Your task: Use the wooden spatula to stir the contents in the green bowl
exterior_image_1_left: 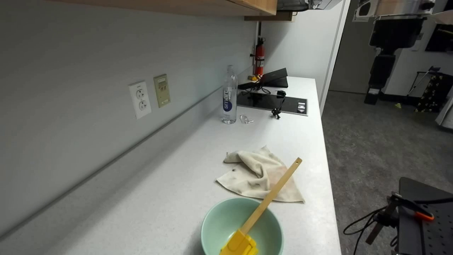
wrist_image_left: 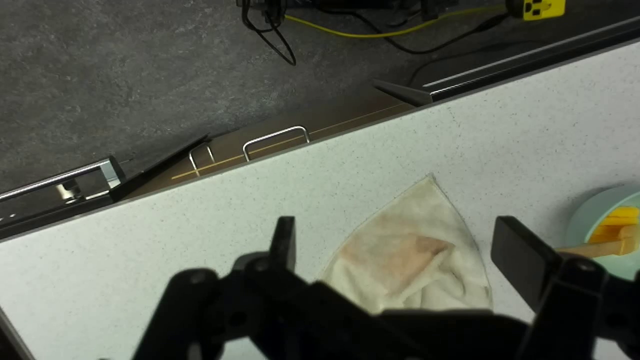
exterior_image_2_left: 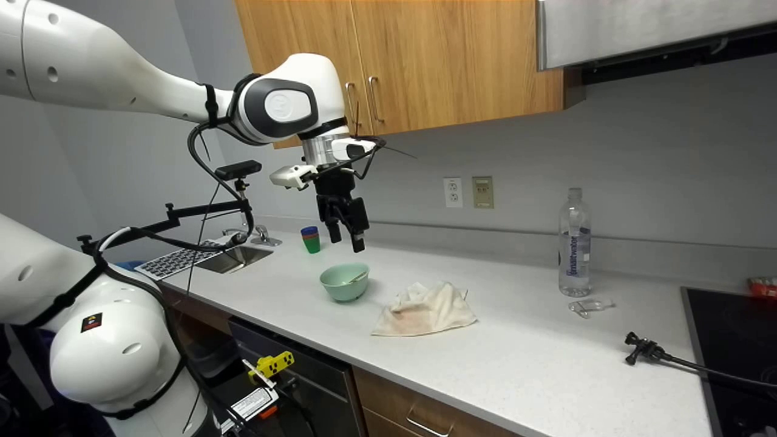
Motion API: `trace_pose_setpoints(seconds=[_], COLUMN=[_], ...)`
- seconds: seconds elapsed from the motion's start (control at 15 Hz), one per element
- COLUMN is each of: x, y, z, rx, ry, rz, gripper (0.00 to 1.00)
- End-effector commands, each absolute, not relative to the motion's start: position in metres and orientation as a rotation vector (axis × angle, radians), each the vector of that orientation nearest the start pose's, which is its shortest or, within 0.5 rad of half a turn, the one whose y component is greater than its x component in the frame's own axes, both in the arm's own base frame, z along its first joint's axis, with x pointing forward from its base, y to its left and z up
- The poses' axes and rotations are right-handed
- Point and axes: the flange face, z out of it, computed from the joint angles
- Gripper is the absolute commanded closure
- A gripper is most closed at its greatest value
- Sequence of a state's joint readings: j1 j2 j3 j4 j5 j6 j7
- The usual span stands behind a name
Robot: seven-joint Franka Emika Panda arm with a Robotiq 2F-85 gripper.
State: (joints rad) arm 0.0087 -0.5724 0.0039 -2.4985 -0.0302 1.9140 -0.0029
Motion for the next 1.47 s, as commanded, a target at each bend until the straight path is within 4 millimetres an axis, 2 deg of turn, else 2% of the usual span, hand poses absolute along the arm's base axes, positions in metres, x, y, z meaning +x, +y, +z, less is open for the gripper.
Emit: trace_pose_setpoints(seconds=[0.0,0.87,1.4], x=[0.374,0.374,0.382], y=[0.003,0.006,0.037], z=[0.480,0.479,0.461], rx=[-3.172,-3.169,-3.173], ry=[-0.040,-0.060,-0.255], rz=[0.020,0.019,0.029], gripper=[0.00,0.00,0.00])
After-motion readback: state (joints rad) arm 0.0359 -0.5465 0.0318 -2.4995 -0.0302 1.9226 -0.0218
